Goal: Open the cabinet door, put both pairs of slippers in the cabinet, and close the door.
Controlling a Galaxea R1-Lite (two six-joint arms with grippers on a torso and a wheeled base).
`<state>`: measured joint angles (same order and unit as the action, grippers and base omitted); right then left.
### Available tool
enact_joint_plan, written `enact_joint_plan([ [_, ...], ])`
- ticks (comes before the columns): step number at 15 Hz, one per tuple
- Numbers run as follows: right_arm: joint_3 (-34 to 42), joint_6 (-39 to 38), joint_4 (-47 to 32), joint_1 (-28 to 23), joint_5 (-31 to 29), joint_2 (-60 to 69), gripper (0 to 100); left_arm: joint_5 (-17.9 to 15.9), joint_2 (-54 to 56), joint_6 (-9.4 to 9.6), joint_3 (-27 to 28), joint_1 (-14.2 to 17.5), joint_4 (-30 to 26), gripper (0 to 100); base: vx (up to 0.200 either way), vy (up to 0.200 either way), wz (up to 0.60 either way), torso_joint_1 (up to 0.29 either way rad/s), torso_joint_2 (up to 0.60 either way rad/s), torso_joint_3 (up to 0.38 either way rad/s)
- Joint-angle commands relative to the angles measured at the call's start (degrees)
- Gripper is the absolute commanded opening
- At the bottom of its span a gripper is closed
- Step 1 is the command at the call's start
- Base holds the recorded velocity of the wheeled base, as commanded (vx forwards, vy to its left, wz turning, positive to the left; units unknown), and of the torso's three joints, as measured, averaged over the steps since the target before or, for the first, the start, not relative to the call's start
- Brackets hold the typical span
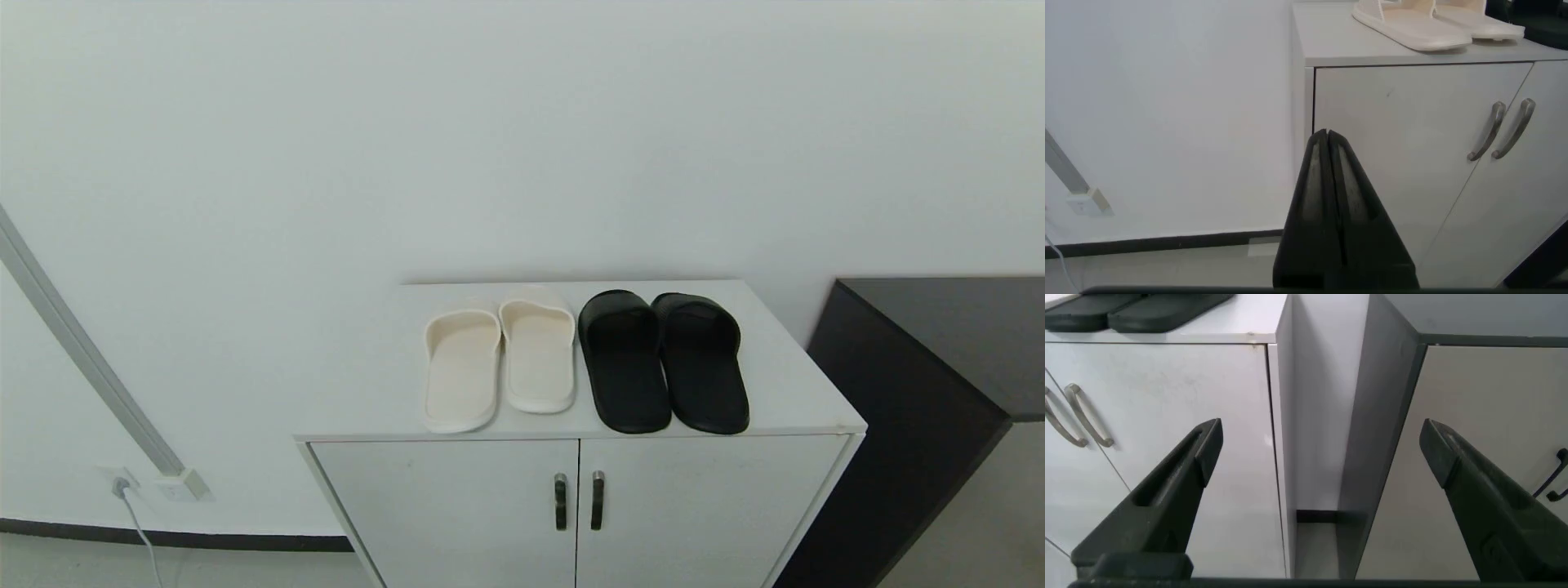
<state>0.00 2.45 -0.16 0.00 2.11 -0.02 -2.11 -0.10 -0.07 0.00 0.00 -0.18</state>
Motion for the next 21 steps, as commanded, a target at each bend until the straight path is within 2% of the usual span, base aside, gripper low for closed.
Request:
enact_joint_plan([
  [1,0.0,0.0,0.0,0.0,0.1,-0.1,100,0.0,-0.1,-0.01,0.0,0.0,0.0,0,0.0,0.0,0.0,0.0,0.0,0.0],
  [7,0.0,-0.3,0.2,-0.1,-0.7,0.0,100,0.0,-0.1,-0.1,0.0,0.0,0.0,0,0.0,0.0,0.0,0.0,0.0,0.0],
  [8,-2.9,-1.2,0.9,-0.1,-0.9,-1.0,100,-0.1,-0.1,-0.1,0.1,0.0,0.0,0,0.0,0.0,0.0,0.0,0.0,0.0],
  [9,-14.3,-7.7,-0.5,0.4,-0.8,-7.4,100,-0.1,-0.1,-0.1,0.0,0.0,0.0,0,0.0,0.0,0.0,0.0,0.0,0.0],
  [10,-16.8,-10.1,-2.4,0.4,-0.5,-10.0,100,-0.1,-0.1,-0.1,0.0,0.0,0.0,0,0.0,0.0,0.0,0.0,0.0,0.0],
  [11,-17.2,-5.5,-5.1,0.5,1.2,-12.6,100,0.0,-0.1,-0.19,0.1,0.0,0.0,0,0.0,0.0,0.0,0.0,0.0,0.0],
  [13,-15.2,-3.6,-6.1,0.6,6.5,-19.0,100,0.0,-0.1,-0.1,0.0,0.0,0.0,0,0.0,0.0,0.0,0.0,0.0,0.0],
  [14,-15.3,-3.4,-4.3,0.8,7.8,-23.1,100,-0.1,-0.1,-0.01,0.0,0.0,0.0,0,0.0,0.0,0.0,0.0,0.0,0.0],
  [17,-15.6,-3.5,8.0,4.5,10.0,-37.2,100,-0.1,-0.1,-0.01,0.0,0.0,0.0,0,0.0,0.0,0.0,0.0,0.0,0.0],
  [19,-16.8,-4.6,13.1,10.2,9.6,-45.7,100,-0.1,-0.1,-0.01,0.0,0.0,0.0,0,0.0,0.0,0.0,0.0,0.0,0.0],
  [21,-19.5,-5.9,15.1,13.7,8.7,-50.5,100,-0.2,-0.1,0.07,0.1,0.0,0.0,0,0.0,0.0,0.0,0.0,0.0,0.0],
])
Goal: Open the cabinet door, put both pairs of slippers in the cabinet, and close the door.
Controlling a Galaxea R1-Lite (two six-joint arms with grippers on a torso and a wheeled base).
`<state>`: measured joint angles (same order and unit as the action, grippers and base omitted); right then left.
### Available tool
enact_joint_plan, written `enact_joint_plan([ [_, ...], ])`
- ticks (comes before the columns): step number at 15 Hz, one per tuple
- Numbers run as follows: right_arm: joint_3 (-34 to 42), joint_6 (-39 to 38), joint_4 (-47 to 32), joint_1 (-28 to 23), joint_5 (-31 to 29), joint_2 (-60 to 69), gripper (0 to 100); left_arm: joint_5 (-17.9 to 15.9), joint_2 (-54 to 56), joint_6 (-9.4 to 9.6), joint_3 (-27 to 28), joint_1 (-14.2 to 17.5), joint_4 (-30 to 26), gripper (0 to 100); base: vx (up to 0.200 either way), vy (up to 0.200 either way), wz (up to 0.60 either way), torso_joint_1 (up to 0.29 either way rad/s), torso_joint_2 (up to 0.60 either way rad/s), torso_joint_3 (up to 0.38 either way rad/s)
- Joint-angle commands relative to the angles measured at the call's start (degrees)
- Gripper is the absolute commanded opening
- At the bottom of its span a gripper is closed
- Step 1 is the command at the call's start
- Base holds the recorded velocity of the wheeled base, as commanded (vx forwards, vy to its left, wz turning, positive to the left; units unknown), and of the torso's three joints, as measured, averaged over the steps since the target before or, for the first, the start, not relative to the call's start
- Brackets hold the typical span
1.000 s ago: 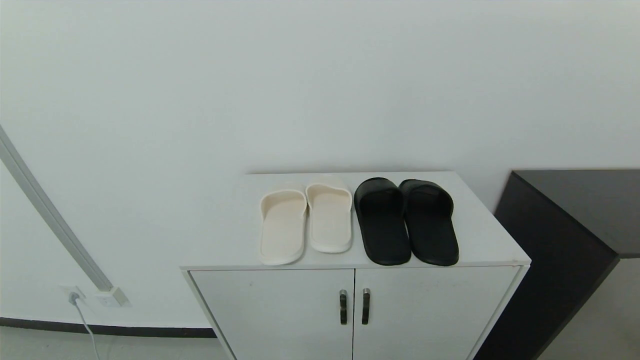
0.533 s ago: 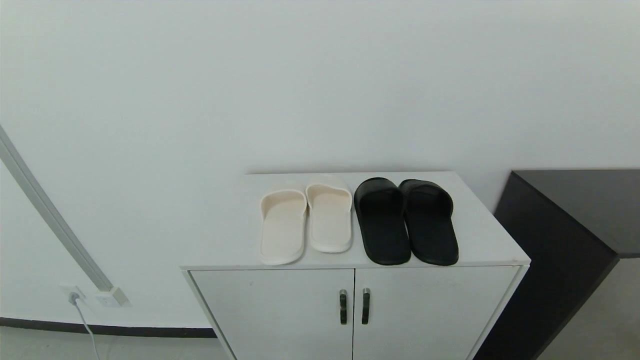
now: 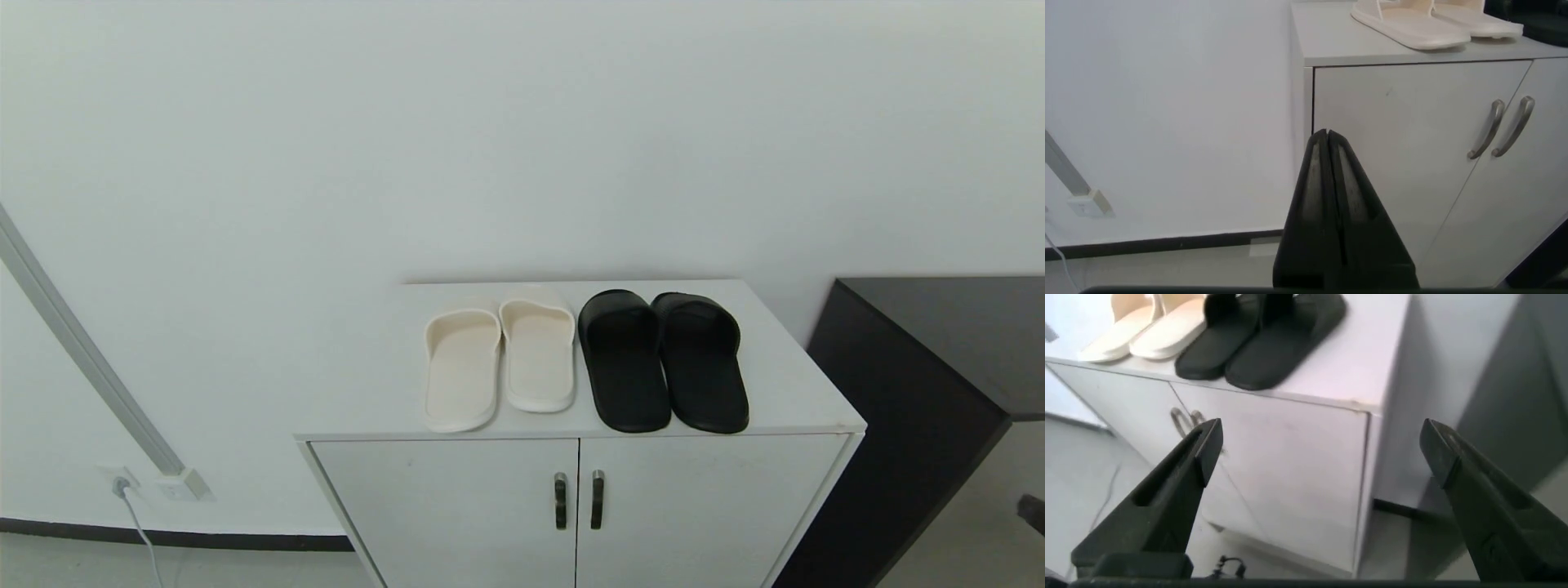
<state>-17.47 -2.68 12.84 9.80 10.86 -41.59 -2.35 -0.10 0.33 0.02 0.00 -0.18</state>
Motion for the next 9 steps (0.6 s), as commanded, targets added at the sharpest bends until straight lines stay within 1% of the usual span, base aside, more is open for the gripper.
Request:
enact_joint_plan([
  [1,-6.6,-1.8,2.7,9.1,-4.8,-14.8,100,-0.2,-0.1,0.81,0.1,0.0,-0.1,0,0.0,0.0,0.0,0.0,0.0,0.0],
  [3,-11.5,-4.7,4.5,17.4,-11.7,-19.8,100,-0.3,-0.1,0.9,0.1,0.0,-0.2,0,0.0,0.0,0.0,0.0,0.0,0.0],
  [4,-12.3,-5.1,4.6,18.7,-12.7,-20.5,100,-0.3,-0.1,0.9,0.1,0.0,-0.2,0,0.0,0.0,0.0,0.0,0.0,0.0],
  [5,-17.0,-6.6,4.6,24.6,-18.2,-25.2,100,-0.4,-0.1,0.9,0.1,0.0,-0.2,0,0.0,0.0,0.0,0.0,0.0,0.0],
  [6,-20.0,-7.2,4.5,27.7,-21.8,-28.5,100,-0.4,-0.1,0.9,0.1,0.0,-0.2,0,0.0,0.0,0.0,0.0,0.0,0.0],
  [7,-21.5,-7.3,4.6,29.4,-23.8,-30.5,100,-0.4,-0.1,0.9,0.1,0.0,-0.2,0,0.0,0.0,0.0,0.0,0.0,0.0],
  [9,-26.3,-9.4,4.6,35.2,-32.0,-36.9,100,-0.4,-0.1,0.9,0.1,0.0,-0.2,0,0.0,0.0,0.0,0.0,0.0,0.0],
])
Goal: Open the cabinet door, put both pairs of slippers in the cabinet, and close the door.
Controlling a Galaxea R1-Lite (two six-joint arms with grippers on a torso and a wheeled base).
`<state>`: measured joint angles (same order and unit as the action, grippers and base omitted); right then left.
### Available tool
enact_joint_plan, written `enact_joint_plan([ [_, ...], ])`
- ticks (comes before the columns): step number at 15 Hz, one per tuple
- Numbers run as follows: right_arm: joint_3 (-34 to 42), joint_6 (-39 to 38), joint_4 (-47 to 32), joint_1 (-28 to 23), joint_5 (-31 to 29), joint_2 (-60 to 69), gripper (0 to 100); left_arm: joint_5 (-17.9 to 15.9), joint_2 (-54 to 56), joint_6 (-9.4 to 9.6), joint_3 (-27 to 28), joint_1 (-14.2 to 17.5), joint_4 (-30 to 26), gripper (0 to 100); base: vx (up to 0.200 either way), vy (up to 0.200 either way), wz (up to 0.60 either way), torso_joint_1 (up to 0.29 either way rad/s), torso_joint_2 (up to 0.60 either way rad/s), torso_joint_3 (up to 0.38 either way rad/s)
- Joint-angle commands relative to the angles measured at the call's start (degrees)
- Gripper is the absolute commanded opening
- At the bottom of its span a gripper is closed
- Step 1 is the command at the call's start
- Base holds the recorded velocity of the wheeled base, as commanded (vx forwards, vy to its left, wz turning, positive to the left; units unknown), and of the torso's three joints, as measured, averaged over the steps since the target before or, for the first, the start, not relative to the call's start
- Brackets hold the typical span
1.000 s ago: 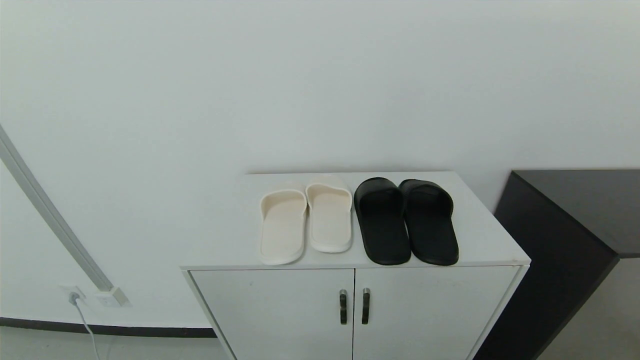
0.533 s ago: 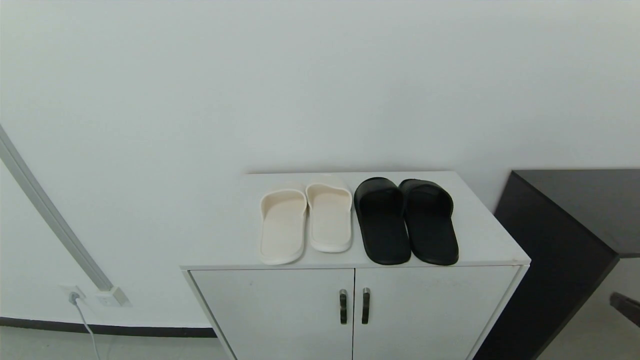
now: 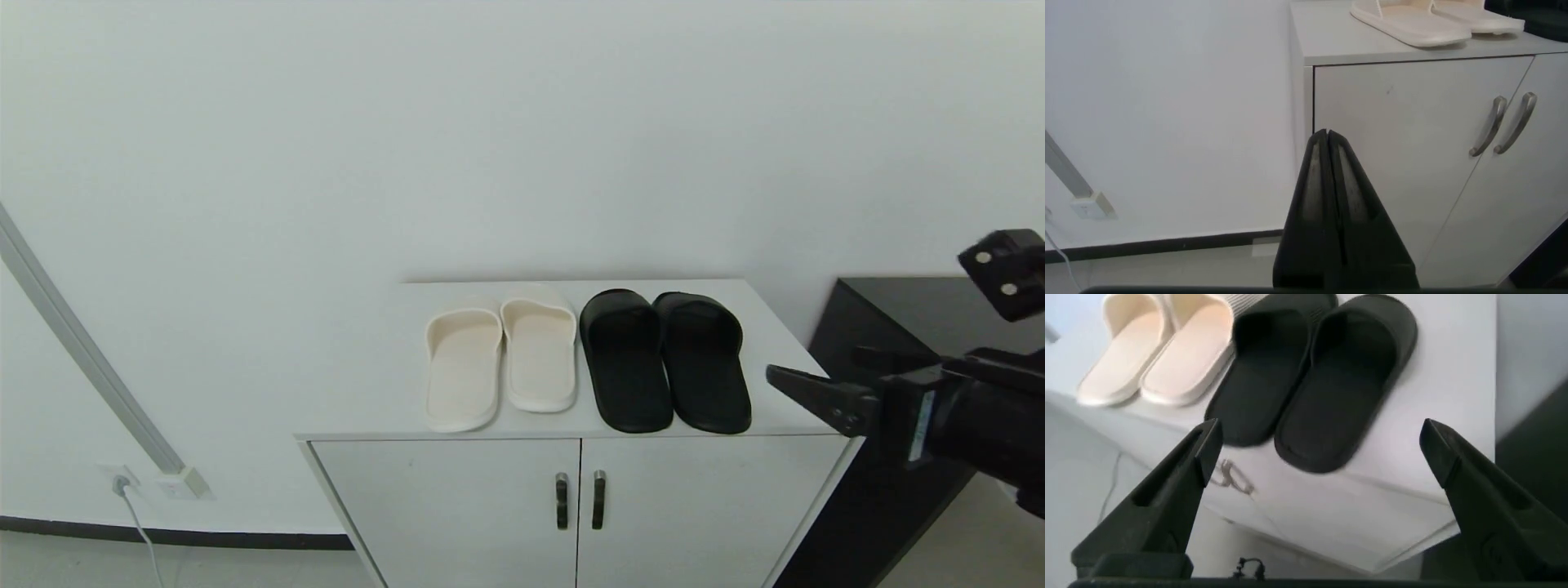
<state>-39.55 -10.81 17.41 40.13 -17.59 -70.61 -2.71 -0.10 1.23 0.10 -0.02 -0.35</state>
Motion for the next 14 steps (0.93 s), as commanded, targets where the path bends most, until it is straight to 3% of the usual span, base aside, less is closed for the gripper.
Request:
enact_joint_plan([
  [1,-6.3,-2.4,0.0,7.6,-8.0,-10.7,100,0.0,-0.1,0.0,0.0,0.0,0.0,0,0.0,0.0,0.0,0.0,0.0,0.0],
  [5,-10.0,-3.1,3.5,9.0,-11.7,-19.7,100,0.0,-0.1,-0.18,0.0,0.0,0.0,0,0.0,0.0,0.0,0.0,0.0,0.0],
  [10,-10.5,-2.8,14.9,7.0,-18.5,-30.2,100,0.1,-0.1,-0.26,0.0,0.0,0.0,0,0.0,0.0,0.0,0.0,0.0,0.0],
  [14,-10.9,-2.0,20.2,3.2,-18.8,-34.7,100,0.0,-0.1,-0.26,0.0,0.0,0.0,0,0.0,0.0,0.0,0.0,0.0,0.0],
])
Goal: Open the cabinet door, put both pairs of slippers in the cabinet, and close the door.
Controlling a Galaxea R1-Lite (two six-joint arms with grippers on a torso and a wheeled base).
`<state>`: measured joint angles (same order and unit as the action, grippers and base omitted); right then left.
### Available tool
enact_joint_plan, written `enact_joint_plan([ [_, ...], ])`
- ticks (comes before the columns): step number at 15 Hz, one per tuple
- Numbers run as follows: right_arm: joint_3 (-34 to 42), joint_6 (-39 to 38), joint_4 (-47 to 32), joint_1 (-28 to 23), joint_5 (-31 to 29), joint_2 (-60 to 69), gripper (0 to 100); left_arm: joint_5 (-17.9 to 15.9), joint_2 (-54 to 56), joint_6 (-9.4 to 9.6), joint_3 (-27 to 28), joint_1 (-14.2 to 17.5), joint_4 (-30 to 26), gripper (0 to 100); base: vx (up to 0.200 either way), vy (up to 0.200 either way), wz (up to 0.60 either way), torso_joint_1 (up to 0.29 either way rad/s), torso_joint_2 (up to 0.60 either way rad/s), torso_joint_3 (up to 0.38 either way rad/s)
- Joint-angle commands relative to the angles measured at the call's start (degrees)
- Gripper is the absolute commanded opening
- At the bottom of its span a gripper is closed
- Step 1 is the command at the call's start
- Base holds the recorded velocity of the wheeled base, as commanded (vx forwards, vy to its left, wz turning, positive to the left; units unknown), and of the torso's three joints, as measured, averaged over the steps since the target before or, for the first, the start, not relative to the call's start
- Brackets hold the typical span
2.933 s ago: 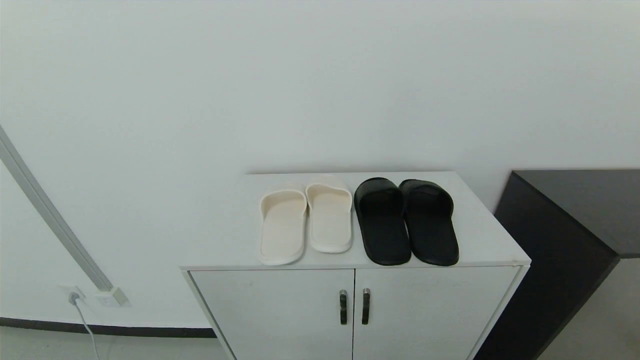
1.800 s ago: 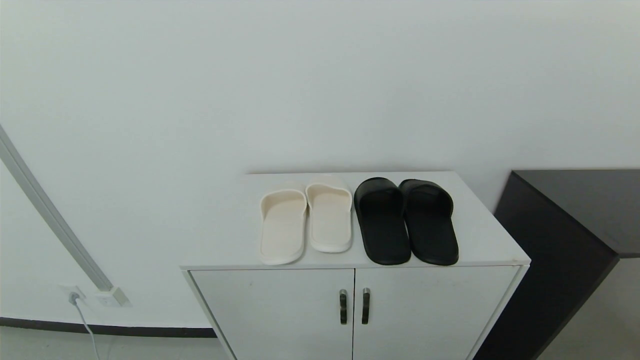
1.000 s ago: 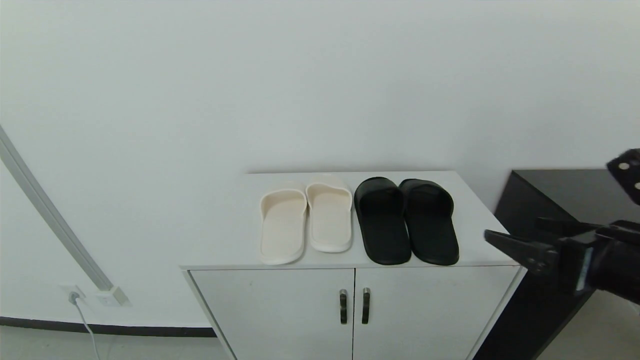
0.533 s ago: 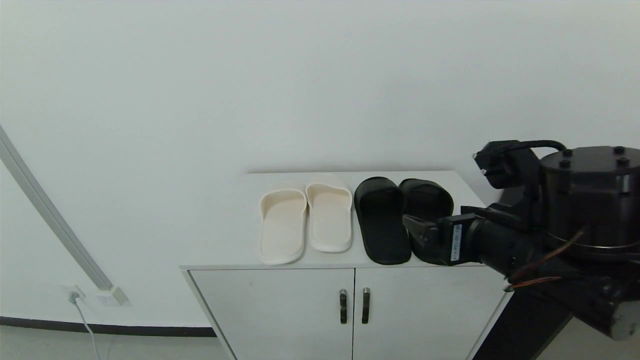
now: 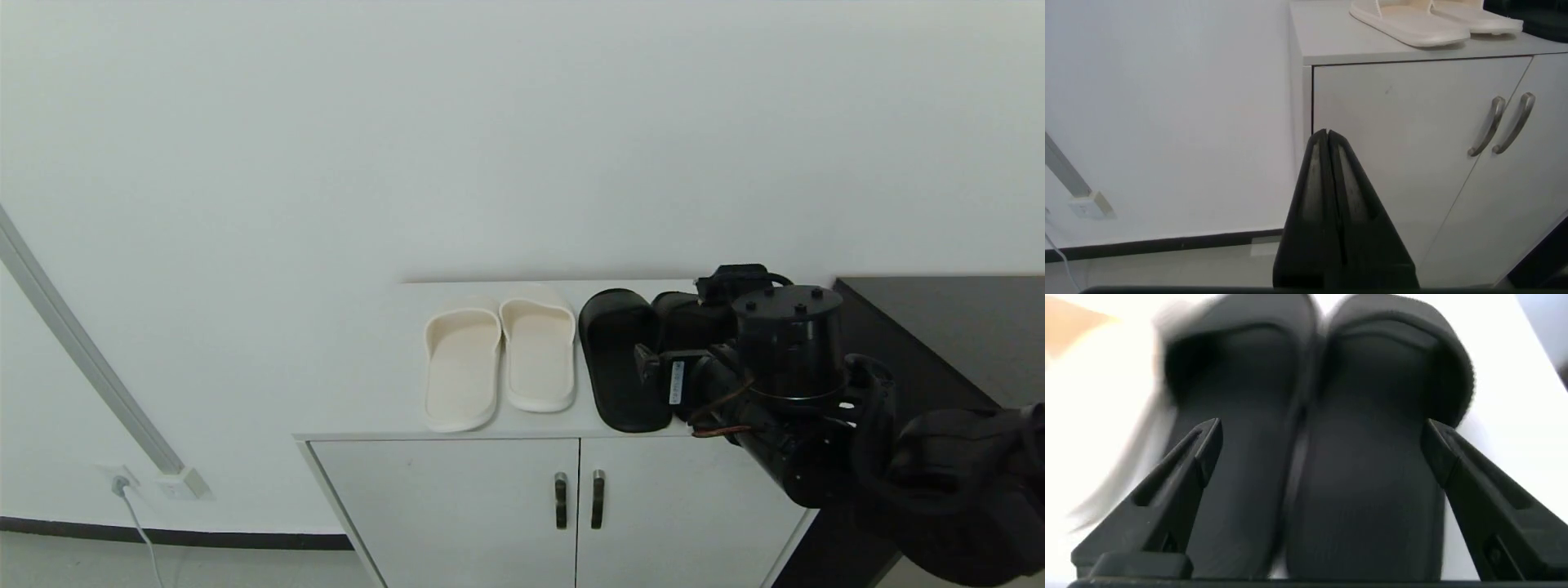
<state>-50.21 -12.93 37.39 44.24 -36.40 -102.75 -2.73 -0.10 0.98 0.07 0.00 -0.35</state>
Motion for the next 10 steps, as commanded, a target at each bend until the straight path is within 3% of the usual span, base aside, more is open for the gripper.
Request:
enact_joint_plan([
  [1,-0.9,0.3,0.4,-1.6,0.0,-3.4,100,0.0,-0.1,-0.01,0.0,0.0,0.0,0,0.0,0.0,0.0,0.0,0.0,0.0],
  [10,-6.9,1.2,0.4,-3.7,0.0,-9.7,100,0.0,-0.1,-0.01,0.0,0.0,0.0,0,0.0,0.0,0.0,0.0,0.0,0.0],
])
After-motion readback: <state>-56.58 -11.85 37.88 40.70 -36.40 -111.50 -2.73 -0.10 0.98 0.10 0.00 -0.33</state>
